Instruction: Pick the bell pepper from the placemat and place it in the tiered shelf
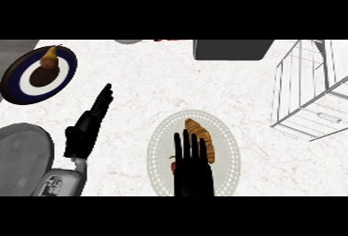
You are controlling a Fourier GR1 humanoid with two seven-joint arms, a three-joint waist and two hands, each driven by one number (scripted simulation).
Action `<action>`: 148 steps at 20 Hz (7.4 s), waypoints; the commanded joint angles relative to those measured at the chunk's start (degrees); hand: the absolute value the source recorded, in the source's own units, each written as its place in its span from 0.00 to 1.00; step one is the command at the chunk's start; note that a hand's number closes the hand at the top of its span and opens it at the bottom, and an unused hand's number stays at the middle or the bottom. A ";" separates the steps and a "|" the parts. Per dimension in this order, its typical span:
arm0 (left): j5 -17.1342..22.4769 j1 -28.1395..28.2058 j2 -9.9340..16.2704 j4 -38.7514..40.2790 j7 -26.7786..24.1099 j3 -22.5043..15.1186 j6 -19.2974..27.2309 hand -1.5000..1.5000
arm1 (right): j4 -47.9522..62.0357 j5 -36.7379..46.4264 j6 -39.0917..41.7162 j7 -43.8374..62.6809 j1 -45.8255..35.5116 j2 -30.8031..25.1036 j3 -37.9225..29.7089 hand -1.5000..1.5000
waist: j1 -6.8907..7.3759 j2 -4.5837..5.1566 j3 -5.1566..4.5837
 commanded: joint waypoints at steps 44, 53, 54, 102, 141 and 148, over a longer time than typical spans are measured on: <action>-3.58 -1.33 -3.70 1.03 0.36 4.01 -2.30 0.50 | -29.19 -30.64 -10.22 -61.45 14.46 -44.28 8.71 1.00 | -1.22 0.99 0.49; -3.10 0.49 -2.30 0.39 -0.88 6.07 -1.86 0.50 | -40.16 -45.71 -15.55 -70.71 17.30 -58.94 -7.01 1.00 | -2.75 0.39 0.48; -3.29 0.29 -2.64 0.57 -1.07 5.63 -1.88 0.50 | -40.49 -48.06 -16.49 -71.68 16.91 -59.04 -9.56 1.00 | -2.82 0.73 0.56; -4.40 -3.92 -5.09 4.72 -1.18 4.42 -3.98 0.50 | 30.65 -91.57 27.23 -100.45 -23.52 -56.63 -55.55 1.00 | 1.65 0.64 -0.05; -5.12 -1.76 -5.38 2.88 -0.98 5.53 -4.67 0.50 | 71.65 -78.01 42.24 -94.99 -51.39 -56.71 -61.37 0.00 | 1.31 0.48 0.06; -4.65 -5.22 -4.60 5.06 -1.60 6.49 -5.74 0.50 | 81.54 -86.78 43.10 -78.98 -58.41 -60.46 -70.06 0.00 | 2.15 1.29 0.13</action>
